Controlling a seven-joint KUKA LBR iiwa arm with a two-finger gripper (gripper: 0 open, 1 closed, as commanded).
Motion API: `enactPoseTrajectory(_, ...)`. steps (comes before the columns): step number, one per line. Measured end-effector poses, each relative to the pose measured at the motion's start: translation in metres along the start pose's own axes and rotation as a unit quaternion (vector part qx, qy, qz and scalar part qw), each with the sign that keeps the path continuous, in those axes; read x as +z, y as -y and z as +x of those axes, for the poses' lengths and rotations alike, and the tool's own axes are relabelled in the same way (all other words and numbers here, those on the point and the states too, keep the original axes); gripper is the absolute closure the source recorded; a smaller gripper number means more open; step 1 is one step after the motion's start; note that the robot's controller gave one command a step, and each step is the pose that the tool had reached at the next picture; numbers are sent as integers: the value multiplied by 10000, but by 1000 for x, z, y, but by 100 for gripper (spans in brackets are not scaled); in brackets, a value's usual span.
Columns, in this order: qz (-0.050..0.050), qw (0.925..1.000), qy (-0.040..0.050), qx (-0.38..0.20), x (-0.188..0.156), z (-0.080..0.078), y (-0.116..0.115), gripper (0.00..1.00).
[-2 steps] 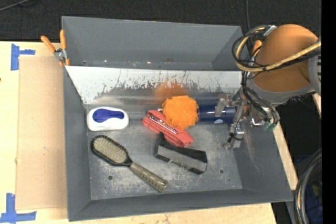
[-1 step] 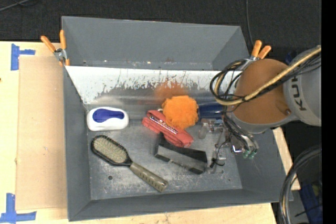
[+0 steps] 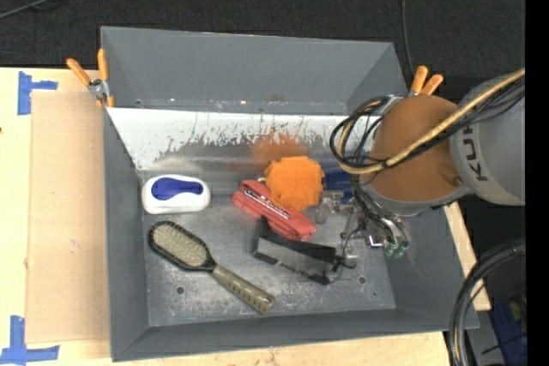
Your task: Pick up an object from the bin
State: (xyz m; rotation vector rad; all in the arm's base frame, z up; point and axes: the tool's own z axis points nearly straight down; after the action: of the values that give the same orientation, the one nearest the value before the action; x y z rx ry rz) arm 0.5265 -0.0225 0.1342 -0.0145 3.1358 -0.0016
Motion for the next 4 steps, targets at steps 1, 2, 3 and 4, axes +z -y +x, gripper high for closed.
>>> enactPoseTrajectory(1,-18,10000,-63,-51,47,7,7,0)
enactPoseTrajectory(2,-13,10000,-22,-40,30,7,0,0)
enactPoseTrajectory(3,-12,10000,9,-35,13,5,0,0)
enactPoseTrajectory(4,-5,9903,12,-1389,38,34,-24,0)
